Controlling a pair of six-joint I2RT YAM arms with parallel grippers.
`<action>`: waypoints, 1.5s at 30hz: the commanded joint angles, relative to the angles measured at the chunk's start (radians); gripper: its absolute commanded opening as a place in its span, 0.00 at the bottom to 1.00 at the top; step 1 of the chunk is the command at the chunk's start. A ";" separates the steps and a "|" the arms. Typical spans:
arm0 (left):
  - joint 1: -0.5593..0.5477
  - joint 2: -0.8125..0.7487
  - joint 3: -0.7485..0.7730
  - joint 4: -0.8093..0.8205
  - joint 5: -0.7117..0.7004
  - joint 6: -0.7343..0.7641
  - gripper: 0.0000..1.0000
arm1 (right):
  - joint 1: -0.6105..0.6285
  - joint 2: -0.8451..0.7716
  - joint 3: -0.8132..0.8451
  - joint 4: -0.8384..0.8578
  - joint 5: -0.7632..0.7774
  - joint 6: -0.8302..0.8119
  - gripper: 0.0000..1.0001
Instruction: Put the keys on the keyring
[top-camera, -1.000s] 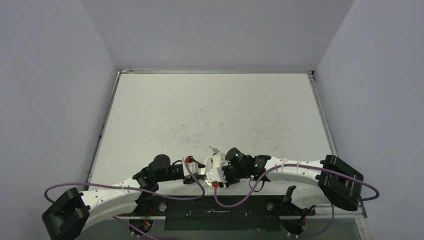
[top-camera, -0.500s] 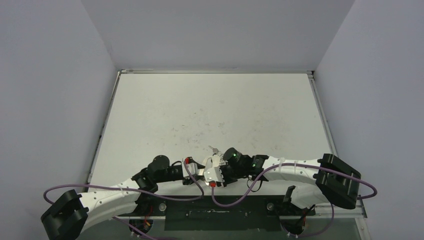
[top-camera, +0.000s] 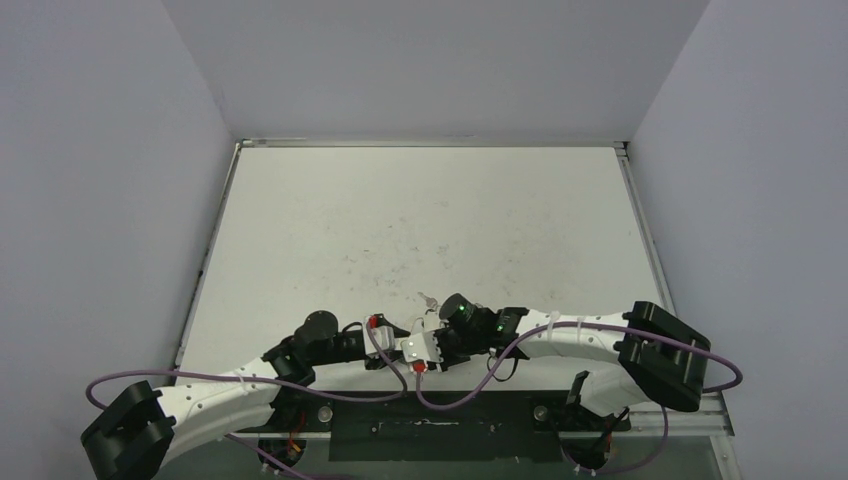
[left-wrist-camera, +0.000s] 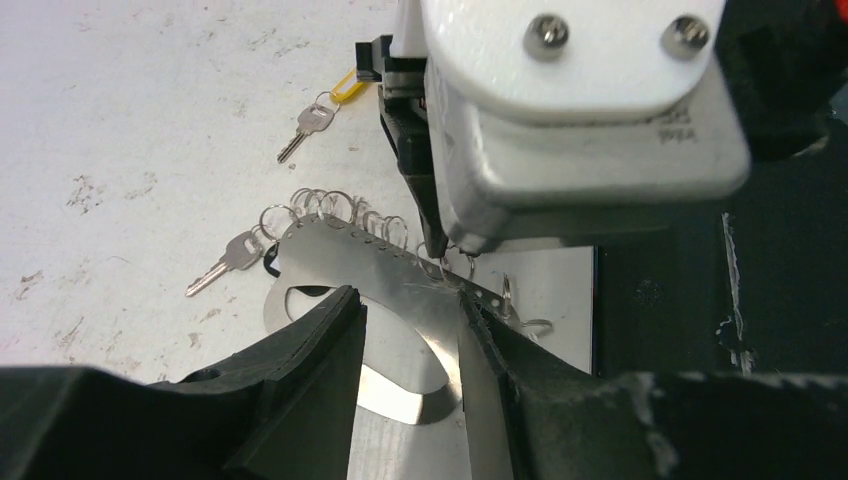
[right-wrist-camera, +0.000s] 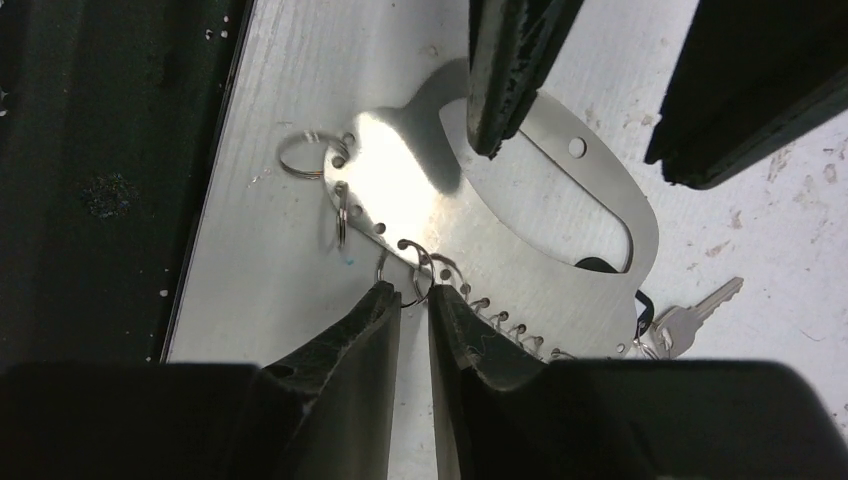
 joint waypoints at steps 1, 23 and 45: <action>-0.004 -0.011 0.002 0.002 0.015 -0.004 0.37 | 0.009 0.034 0.044 0.028 -0.006 0.005 0.15; -0.029 0.106 -0.032 0.180 -0.010 -0.213 0.32 | -0.003 -0.207 -0.092 0.199 0.094 0.217 0.20; -0.194 0.431 0.085 0.274 -0.230 -0.041 0.26 | -0.191 -0.584 -0.344 0.456 0.160 0.531 0.69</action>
